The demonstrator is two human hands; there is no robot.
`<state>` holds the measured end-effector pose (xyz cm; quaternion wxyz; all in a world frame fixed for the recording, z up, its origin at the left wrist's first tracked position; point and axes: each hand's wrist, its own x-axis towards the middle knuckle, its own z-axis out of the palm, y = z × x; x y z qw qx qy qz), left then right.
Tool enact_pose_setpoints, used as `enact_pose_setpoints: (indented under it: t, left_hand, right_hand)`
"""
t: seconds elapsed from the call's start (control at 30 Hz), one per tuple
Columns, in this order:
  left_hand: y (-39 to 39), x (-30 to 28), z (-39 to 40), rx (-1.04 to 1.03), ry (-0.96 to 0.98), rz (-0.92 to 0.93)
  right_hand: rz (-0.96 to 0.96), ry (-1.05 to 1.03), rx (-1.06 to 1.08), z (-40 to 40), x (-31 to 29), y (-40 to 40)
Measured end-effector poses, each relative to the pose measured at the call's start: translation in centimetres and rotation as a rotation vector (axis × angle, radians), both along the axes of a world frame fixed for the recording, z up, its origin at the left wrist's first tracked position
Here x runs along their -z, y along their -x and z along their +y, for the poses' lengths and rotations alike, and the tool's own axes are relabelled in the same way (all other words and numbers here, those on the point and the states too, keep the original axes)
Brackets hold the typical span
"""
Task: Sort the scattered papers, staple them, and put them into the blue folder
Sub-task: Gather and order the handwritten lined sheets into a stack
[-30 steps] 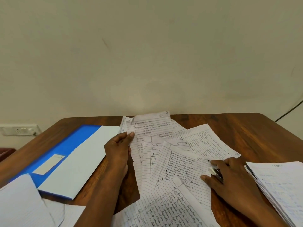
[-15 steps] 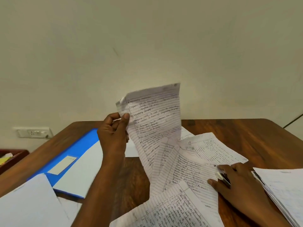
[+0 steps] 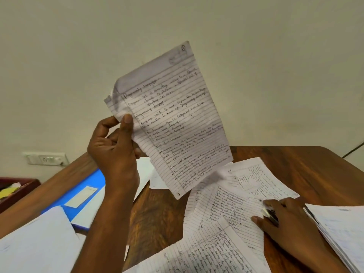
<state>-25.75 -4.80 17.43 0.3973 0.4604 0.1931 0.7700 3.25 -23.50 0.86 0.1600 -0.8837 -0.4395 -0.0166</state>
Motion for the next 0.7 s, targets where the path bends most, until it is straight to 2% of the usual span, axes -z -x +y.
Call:
enact_pose_setpoints:
  t: [0.2,0.43,0.7]
  left_hand:
    - [0.3,-0.2,0.3,0.095,0.074,-0.033]
    - [-2.2,5.0,2.3,0.321,0.373,0.279]
    - [-5.5,12.3,3.0,0.422,0.657,0.526]
  right_hand:
    - [0.031,-0.024,0.002,-0.2,-0.5,0.5]
    - [0.026,-0.036,-0.037,-0.7,-0.2,0.3]
    - [0.057,-0.038,-0.019,-0.4,-0.2,0.3]
